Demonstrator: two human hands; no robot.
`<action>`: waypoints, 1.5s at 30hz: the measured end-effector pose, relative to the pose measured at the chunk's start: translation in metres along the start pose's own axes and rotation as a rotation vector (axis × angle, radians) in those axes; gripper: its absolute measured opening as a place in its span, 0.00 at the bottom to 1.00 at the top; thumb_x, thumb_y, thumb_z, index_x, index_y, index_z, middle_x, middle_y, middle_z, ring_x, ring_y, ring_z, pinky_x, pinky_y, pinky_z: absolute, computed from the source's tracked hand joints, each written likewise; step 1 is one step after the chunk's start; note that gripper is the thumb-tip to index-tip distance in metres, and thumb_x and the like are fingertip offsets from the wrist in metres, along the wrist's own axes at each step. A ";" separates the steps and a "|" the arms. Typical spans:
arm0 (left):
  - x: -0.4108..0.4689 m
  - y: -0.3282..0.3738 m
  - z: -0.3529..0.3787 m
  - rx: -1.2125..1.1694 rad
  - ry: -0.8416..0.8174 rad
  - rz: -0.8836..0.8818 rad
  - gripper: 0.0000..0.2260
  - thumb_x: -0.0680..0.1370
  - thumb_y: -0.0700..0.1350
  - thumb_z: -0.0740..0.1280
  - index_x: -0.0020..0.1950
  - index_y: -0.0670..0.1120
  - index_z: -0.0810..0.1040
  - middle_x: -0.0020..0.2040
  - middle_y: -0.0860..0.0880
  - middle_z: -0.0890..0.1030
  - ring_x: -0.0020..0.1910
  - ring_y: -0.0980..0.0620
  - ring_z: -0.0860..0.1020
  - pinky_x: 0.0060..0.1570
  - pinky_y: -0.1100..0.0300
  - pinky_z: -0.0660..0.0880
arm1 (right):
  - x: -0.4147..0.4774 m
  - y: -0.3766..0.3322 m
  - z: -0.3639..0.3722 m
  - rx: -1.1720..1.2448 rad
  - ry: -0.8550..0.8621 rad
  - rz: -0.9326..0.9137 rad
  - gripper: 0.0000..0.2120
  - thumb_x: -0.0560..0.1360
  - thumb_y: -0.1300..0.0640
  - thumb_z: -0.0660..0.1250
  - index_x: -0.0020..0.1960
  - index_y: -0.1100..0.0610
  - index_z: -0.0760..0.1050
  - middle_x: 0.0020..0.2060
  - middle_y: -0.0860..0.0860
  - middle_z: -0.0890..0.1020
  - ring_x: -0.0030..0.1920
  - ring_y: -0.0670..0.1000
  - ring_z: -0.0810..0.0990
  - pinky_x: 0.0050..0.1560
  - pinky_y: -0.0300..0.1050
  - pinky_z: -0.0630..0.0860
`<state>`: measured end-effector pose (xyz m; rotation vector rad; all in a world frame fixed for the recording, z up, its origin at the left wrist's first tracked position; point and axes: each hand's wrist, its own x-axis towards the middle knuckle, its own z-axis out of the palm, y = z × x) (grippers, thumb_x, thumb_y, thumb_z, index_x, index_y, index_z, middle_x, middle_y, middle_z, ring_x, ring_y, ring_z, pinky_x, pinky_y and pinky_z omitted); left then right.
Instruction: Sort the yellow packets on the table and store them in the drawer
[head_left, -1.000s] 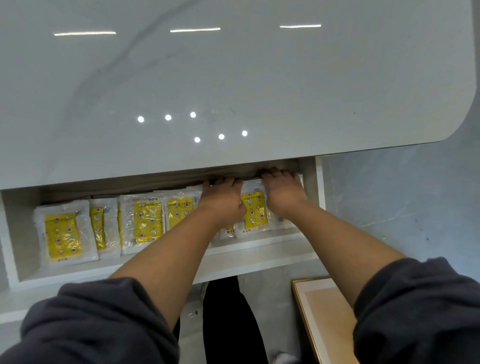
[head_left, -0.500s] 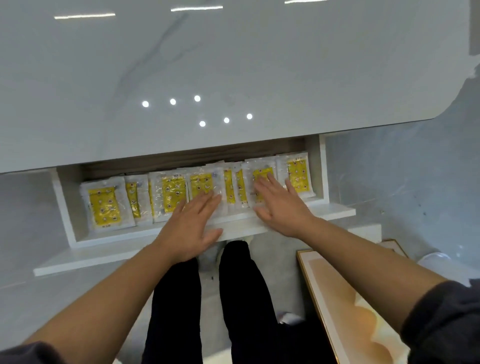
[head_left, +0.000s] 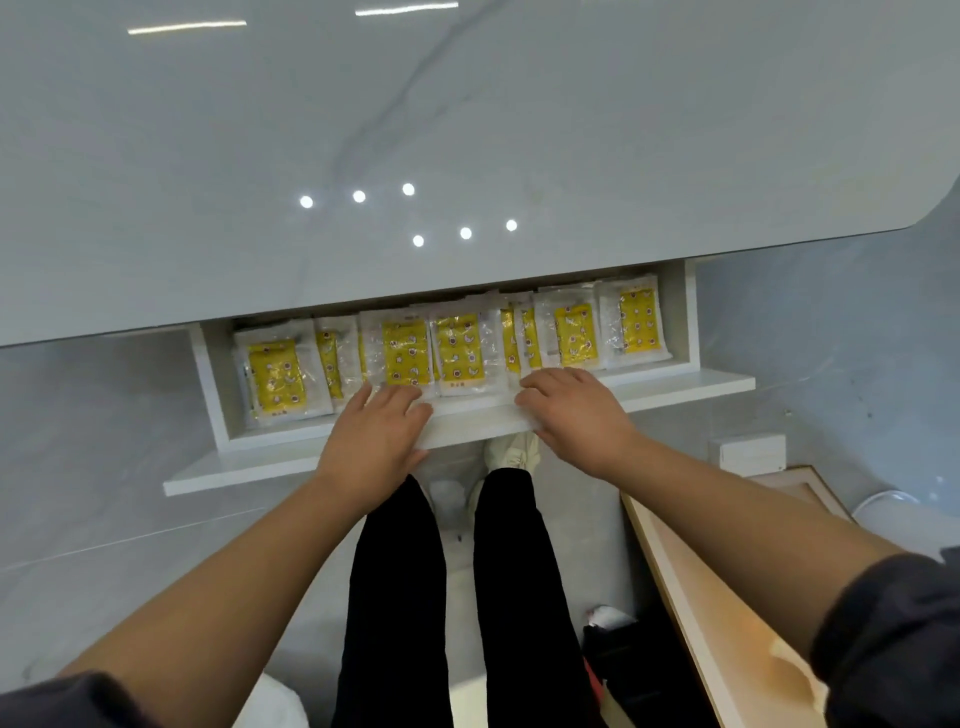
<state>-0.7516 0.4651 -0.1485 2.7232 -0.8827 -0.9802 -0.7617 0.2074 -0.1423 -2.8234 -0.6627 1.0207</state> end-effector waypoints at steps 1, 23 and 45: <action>0.002 -0.002 -0.003 0.015 0.032 -0.029 0.16 0.70 0.51 0.75 0.53 0.46 0.80 0.52 0.46 0.82 0.52 0.44 0.80 0.54 0.47 0.74 | 0.002 0.000 -0.002 -0.024 0.069 0.017 0.21 0.62 0.61 0.77 0.54 0.57 0.79 0.59 0.56 0.79 0.60 0.58 0.77 0.56 0.53 0.73; 0.071 -0.070 -0.081 0.251 0.285 -0.129 0.53 0.67 0.66 0.69 0.78 0.48 0.39 0.78 0.40 0.40 0.77 0.38 0.41 0.72 0.34 0.46 | 0.075 0.040 -0.077 -0.233 0.350 0.182 0.48 0.61 0.44 0.78 0.74 0.51 0.59 0.73 0.57 0.63 0.72 0.62 0.62 0.62 0.69 0.63; 0.086 -0.069 -0.082 0.251 0.283 -0.186 0.47 0.72 0.52 0.70 0.78 0.47 0.38 0.77 0.36 0.40 0.76 0.34 0.42 0.69 0.31 0.46 | 0.085 0.027 -0.110 0.101 0.334 0.110 0.42 0.73 0.48 0.69 0.78 0.56 0.49 0.78 0.58 0.50 0.78 0.60 0.47 0.75 0.61 0.50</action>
